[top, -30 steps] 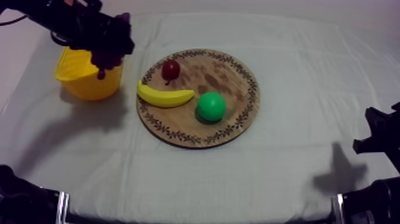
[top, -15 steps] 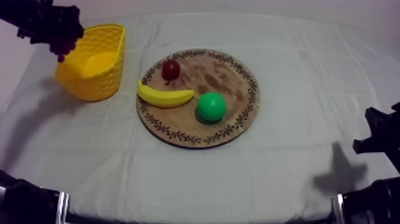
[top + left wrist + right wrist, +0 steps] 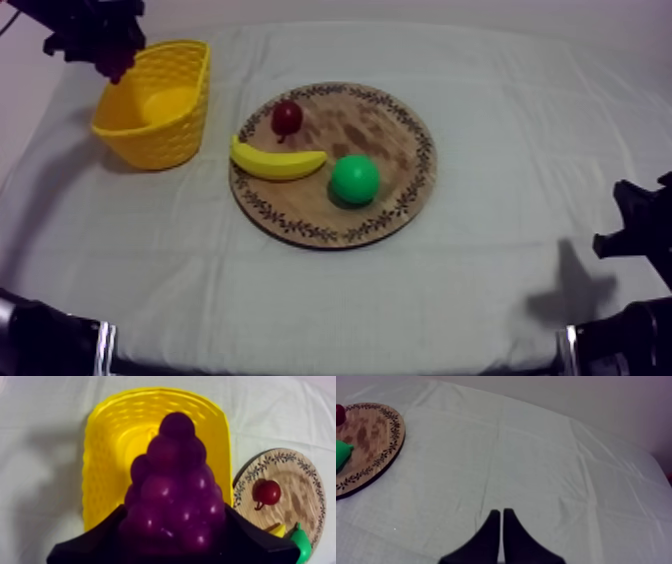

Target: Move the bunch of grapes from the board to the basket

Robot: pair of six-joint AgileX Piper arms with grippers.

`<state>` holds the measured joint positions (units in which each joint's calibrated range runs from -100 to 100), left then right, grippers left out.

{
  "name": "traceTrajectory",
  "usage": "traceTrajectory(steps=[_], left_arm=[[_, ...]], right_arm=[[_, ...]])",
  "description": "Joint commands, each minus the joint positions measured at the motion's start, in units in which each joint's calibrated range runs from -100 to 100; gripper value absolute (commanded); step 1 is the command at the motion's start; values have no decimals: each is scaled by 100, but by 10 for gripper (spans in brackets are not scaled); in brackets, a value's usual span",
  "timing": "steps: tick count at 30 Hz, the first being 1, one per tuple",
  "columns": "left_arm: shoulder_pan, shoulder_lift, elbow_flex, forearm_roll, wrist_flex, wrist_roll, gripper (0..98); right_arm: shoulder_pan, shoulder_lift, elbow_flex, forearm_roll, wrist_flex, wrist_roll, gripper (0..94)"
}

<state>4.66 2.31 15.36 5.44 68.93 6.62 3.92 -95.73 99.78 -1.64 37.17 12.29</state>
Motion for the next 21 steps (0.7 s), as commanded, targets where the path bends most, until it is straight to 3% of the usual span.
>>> traceTrajectory(steps=[1,12,21], left_arm=[[5,461,-125,1,-53,2,547],[-25,1966,-778,41,-246,-31,553],[11,2329,-723,81,-494,-48,554]], right_arm=[[-1,-2,-1,0,1,0,5],[-1,-2,-1,0,1,0,5],[-1,-2,-1,0,1,0,5]])
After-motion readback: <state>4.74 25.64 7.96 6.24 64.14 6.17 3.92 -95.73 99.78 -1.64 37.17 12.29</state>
